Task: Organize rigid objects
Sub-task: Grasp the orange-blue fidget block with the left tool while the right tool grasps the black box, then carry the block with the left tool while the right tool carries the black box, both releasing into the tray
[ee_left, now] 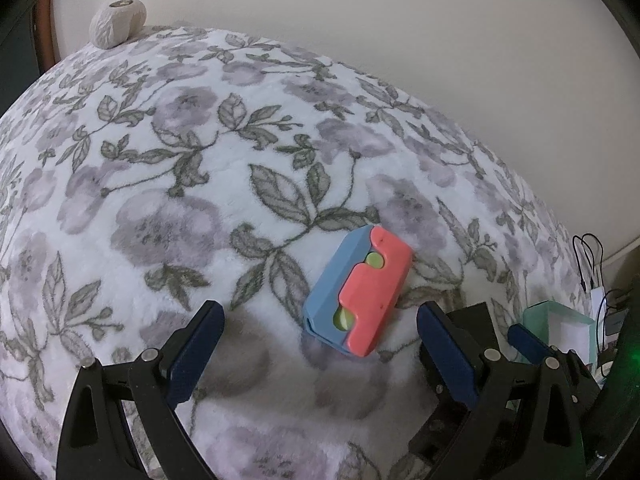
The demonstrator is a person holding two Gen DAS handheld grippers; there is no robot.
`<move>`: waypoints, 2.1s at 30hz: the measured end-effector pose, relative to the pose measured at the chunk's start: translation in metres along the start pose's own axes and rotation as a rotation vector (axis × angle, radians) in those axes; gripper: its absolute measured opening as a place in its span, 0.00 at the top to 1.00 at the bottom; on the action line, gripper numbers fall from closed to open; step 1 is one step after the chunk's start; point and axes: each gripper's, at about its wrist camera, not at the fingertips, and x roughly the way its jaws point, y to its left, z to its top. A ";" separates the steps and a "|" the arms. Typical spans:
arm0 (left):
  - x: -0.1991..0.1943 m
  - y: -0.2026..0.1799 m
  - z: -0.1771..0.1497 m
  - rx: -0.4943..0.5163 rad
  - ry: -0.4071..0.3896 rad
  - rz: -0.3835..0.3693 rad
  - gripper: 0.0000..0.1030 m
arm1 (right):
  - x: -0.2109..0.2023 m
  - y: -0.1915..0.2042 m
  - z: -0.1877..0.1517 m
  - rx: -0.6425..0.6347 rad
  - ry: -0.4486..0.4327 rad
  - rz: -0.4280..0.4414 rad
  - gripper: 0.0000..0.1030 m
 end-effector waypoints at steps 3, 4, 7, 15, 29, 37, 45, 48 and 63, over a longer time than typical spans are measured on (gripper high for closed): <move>0.002 0.000 0.000 0.001 -0.015 0.001 0.06 | -0.003 -0.002 -0.001 0.011 -0.003 0.004 0.16; 0.002 0.000 0.000 0.001 -0.017 0.001 0.06 | -0.003 -0.003 0.000 0.014 -0.003 0.002 0.18; 0.002 -0.001 0.000 0.003 -0.030 -0.002 0.06 | -0.005 -0.005 -0.001 0.027 -0.007 -0.003 0.29; 0.002 -0.011 0.000 0.062 -0.048 0.026 0.13 | -0.012 -0.008 -0.007 0.021 0.001 -0.015 0.57; 0.002 -0.013 -0.002 0.091 -0.080 0.055 0.40 | -0.015 -0.009 -0.013 0.010 -0.012 -0.011 0.57; 0.000 -0.014 -0.004 0.097 -0.060 0.047 0.50 | -0.015 -0.008 -0.012 0.010 -0.008 -0.014 0.57; -0.004 -0.011 -0.005 0.059 -0.005 0.076 0.50 | -0.020 -0.003 -0.018 0.004 0.009 -0.027 0.57; -0.007 -0.008 -0.005 0.043 0.012 0.094 0.50 | -0.022 -0.003 -0.022 0.007 0.016 -0.025 0.57; -0.028 -0.003 -0.011 0.001 0.052 0.112 0.53 | -0.038 0.006 -0.047 0.013 0.032 -0.021 0.58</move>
